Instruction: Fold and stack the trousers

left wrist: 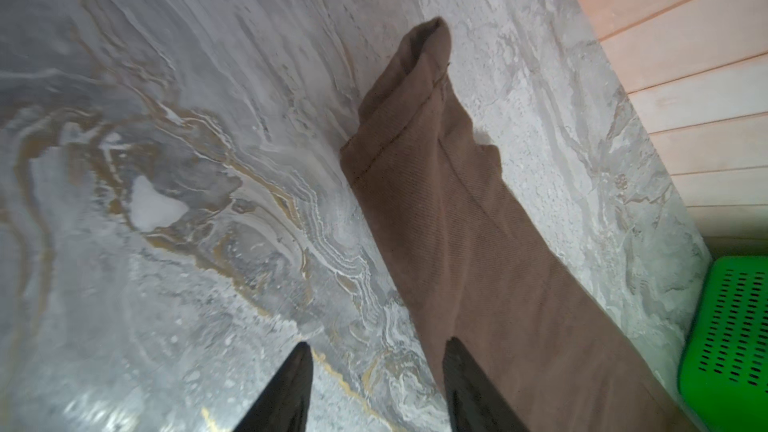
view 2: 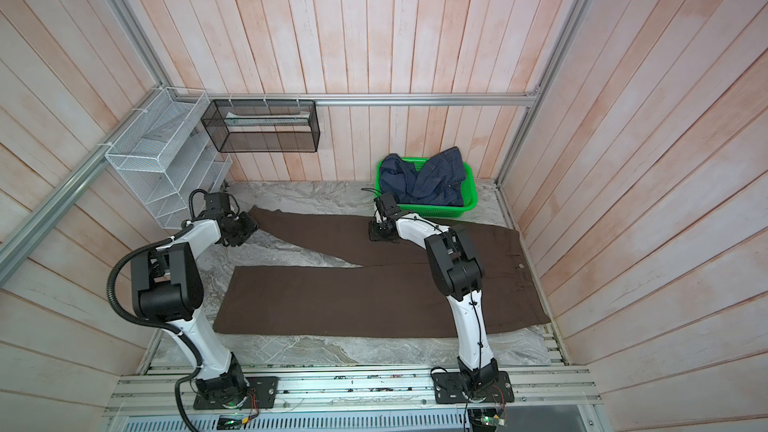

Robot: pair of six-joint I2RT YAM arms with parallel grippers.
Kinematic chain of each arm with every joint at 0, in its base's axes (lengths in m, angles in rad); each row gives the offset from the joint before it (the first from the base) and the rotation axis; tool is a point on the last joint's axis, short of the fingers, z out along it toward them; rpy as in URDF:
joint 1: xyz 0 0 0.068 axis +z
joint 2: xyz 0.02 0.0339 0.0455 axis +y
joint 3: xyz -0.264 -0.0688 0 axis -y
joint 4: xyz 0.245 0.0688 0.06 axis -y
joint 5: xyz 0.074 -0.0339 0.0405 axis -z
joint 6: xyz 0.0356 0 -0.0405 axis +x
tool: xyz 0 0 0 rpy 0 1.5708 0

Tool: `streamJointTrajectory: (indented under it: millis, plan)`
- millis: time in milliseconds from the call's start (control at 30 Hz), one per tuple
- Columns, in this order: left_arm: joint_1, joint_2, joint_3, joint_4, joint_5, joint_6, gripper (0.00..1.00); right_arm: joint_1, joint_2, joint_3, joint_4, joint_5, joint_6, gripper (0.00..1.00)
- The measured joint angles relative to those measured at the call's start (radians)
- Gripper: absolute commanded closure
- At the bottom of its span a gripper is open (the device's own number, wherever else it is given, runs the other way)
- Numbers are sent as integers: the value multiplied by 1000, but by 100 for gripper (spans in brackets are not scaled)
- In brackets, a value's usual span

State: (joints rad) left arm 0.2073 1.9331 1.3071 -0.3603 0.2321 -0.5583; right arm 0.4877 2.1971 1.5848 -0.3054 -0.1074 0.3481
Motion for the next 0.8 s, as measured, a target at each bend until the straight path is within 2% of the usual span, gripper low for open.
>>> streamJointTrajectory:
  millis: [133, 300, 433, 600, 800]
  plan:
    - [0, 100, 36, 29, 31, -12, 47, -16, 0, 1, -4, 5, 0, 64]
    - [-2, 138, 89, 67, 33, -23, 53, -32, 0, 2, -8, 13, 1, 65]
    - [-14, 162, 105, 76, 32, -30, 48, -34, 0, 2, -7, 13, 3, 65]
    - [-33, 186, 150, 87, 32, -37, 47, -34, 0, 2, -7, 13, 3, 65]
    - [-49, 261, 246, 87, 32, -41, 59, -33, 0, 2, -7, 13, 3, 66]
